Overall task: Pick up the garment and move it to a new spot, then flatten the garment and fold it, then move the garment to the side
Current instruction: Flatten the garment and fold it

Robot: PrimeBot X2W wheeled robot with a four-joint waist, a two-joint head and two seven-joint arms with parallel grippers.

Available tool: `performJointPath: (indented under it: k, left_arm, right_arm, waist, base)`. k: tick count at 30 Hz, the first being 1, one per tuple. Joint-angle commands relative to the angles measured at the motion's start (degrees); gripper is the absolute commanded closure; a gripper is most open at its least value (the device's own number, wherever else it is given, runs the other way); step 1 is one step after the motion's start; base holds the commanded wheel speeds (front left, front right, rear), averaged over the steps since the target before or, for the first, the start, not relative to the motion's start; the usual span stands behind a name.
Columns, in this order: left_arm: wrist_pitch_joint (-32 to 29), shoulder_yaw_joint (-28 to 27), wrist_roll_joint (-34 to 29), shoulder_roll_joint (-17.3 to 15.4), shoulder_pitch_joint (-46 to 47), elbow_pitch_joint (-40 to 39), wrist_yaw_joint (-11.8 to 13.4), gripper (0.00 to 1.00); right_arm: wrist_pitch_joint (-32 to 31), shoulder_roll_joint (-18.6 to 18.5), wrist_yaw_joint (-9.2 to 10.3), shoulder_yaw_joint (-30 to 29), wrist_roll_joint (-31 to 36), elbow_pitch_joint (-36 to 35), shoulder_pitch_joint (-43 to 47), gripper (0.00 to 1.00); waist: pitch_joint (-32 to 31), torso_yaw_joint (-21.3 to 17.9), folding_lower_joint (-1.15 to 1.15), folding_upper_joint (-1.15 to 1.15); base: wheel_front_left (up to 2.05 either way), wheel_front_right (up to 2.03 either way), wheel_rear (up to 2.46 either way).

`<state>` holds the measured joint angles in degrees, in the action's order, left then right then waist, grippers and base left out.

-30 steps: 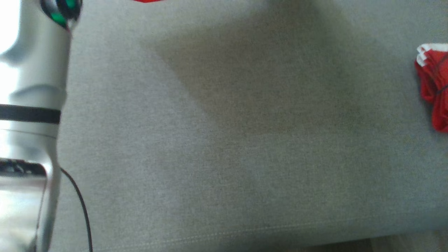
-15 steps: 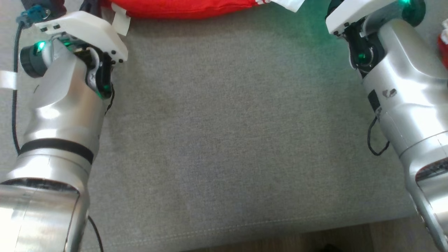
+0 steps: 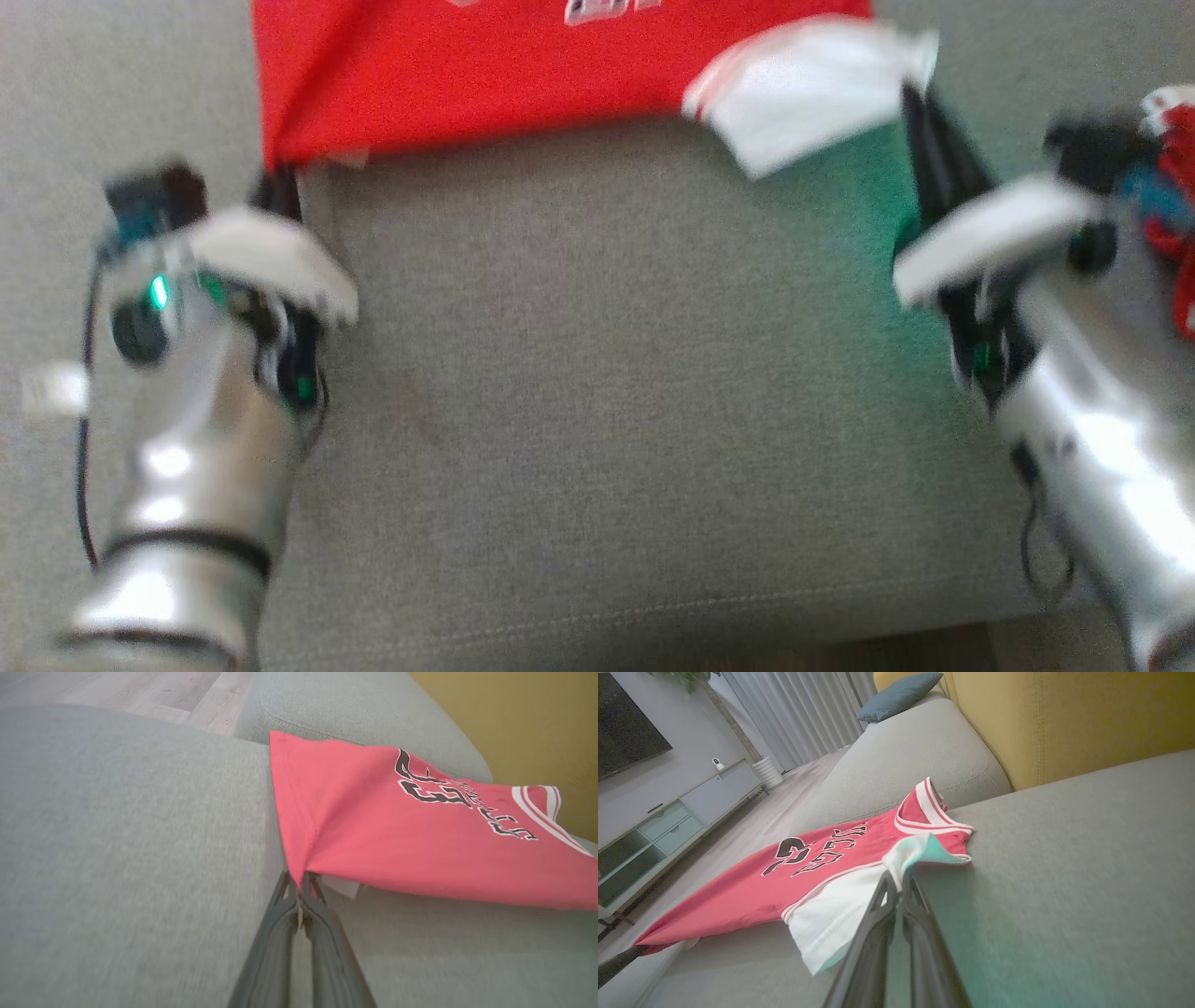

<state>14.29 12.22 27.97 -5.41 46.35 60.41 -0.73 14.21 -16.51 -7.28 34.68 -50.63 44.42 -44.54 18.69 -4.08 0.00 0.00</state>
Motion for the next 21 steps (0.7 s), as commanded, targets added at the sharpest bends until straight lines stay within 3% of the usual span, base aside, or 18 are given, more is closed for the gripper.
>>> performJointPath:
  k: [1, 6, 11, 16, 21]
  left_arm:
    - [0.70, -1.78, -0.39, -2.59, -2.40, -3.20, -0.22, 1.00]
    - [0.70, -2.21, -1.37, -2.90, -12.76, -10.36, -0.44, 1.00]
    - [0.26, -2.05, -1.64, -3.73, -25.36, -20.87, 0.88, 1.00]
    - [-6.30, -1.57, -2.12, -6.26, -37.98, -36.65, 4.88, 1.00]
    - [-15.63, -1.49, -2.43, -9.31, -49.04, -54.73, 9.42, 1.00]
  right_arm:
    - [0.75, -0.79, -0.21, -0.63, 0.68, -3.97, 3.34, 1.00]
    - [0.77, -2.16, -0.21, -5.03, 3.14, -12.09, 14.59, 1.00]
    - [0.13, -2.83, -0.21, -11.59, 6.34, -21.38, 28.91, 1.00]
    - [-7.71, -1.16, -0.21, -20.48, 11.39, -32.82, 42.87, 1.00]
    - [-19.82, 3.78, -0.21, -29.11, 17.44, -47.03, 54.90, 1.00]
  waist:
    - [-3.37, -0.36, 0.00, 0.00]
    - [-6.66, -0.48, 0.00, 0.00]
    - [-10.28, -0.17, 0.00, 0.00]
    - [-12.88, 0.02, 0.00, 0.00]
    - [-14.05, -0.01, 0.00, 0.00]
  base:
    - [0.00, 0.00, 0.00]
    - [0.00, 0.00, 0.00]
    - [0.00, 0.00, 0.00]
    - [0.00, 0.00, 0.00]
    - [0.00, 0.00, 0.00]
